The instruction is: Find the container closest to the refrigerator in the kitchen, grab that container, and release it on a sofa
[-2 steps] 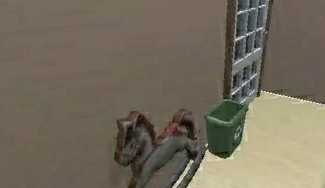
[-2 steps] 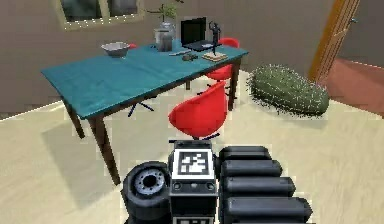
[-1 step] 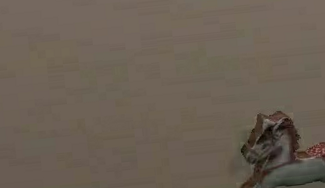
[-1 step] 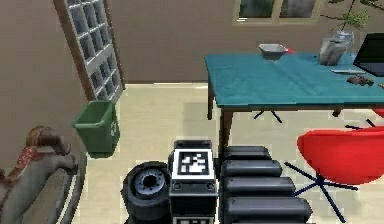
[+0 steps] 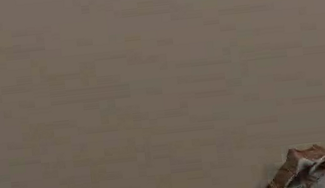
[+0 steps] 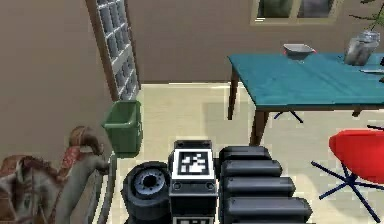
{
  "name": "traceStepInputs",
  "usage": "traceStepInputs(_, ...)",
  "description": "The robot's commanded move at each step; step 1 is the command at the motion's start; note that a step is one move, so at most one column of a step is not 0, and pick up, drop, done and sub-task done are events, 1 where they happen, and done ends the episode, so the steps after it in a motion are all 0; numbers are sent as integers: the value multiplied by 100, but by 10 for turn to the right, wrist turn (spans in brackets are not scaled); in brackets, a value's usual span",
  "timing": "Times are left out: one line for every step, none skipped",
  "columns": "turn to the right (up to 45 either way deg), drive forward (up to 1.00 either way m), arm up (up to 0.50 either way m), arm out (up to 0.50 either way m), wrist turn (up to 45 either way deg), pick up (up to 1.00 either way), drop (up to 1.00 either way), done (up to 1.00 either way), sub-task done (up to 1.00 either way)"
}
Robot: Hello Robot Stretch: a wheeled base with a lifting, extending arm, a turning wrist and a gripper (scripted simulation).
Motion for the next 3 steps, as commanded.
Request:
traceStepInputs(450, 0, 0, 0, 0, 0, 0, 0, 0)
traceStepInputs(210, 0, 0, 0, 0, 0, 0, 0, 0)
traceStepInputs(-450, 0, 0, 0, 0, 0, 0, 0, 0)
